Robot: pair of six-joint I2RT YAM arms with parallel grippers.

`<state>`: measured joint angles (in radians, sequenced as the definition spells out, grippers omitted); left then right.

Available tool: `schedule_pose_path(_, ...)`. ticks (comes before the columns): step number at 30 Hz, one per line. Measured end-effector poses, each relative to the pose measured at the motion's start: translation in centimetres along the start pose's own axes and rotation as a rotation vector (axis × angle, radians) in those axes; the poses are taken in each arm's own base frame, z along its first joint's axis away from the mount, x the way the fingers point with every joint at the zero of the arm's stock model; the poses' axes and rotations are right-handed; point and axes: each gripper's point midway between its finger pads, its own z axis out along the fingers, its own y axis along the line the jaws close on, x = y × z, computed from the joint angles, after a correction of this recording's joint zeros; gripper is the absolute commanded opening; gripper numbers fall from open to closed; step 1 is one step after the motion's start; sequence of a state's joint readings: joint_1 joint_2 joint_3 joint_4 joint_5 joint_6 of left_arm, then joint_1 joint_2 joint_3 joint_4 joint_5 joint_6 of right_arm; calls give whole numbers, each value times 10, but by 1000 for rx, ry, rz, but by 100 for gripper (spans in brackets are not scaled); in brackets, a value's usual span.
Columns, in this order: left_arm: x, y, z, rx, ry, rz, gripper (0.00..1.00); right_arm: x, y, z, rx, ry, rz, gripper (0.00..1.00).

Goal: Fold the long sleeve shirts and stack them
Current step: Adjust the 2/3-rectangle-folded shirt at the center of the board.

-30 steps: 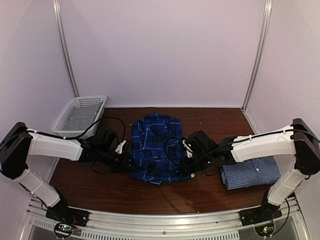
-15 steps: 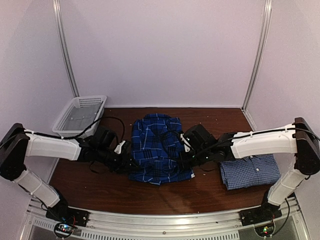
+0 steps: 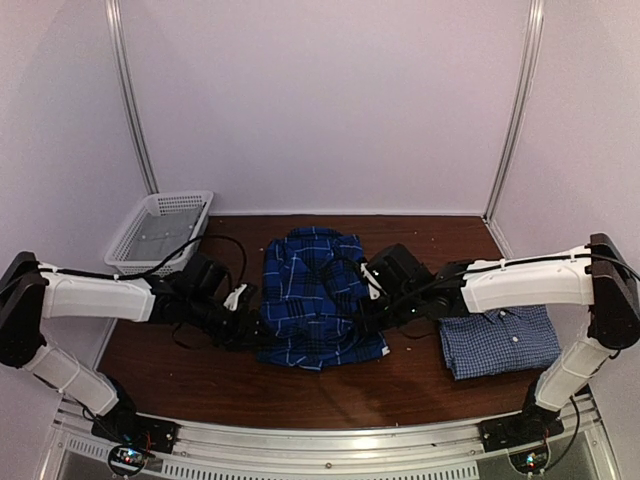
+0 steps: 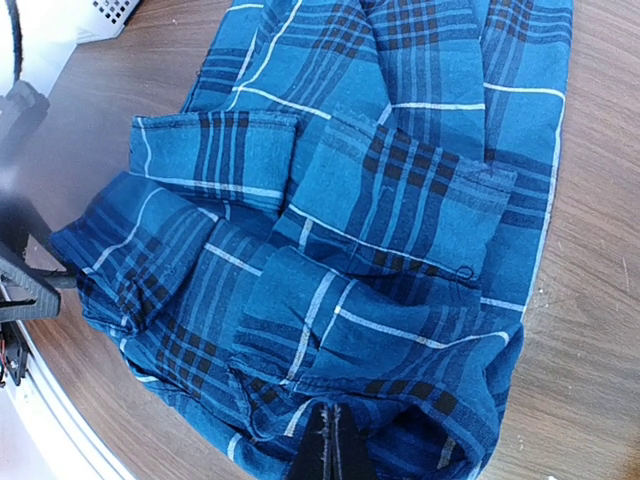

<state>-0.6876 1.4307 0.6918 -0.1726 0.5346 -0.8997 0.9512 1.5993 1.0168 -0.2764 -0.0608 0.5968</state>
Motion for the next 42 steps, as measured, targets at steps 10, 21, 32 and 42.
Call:
schedule_pose_path(10, 32, -2, 4, -1, 59, 4, 53, -5, 0, -1, 1, -9, -3, 0)
schedule_pose_path(21, 37, -4, 26, 0, 70, -36, 51, -4, -1, 1, 5, -3, -10, 0)
schedule_pose_path(32, 21, -12, 29, -7, 23, -50, 23, -9, 1, 0, 1, -12, -15, 0)
schedule_pose_path(42, 9, -22, 26, 0, -15, -44, 8, -14, -2, 0, 5, -19, -9, 0)
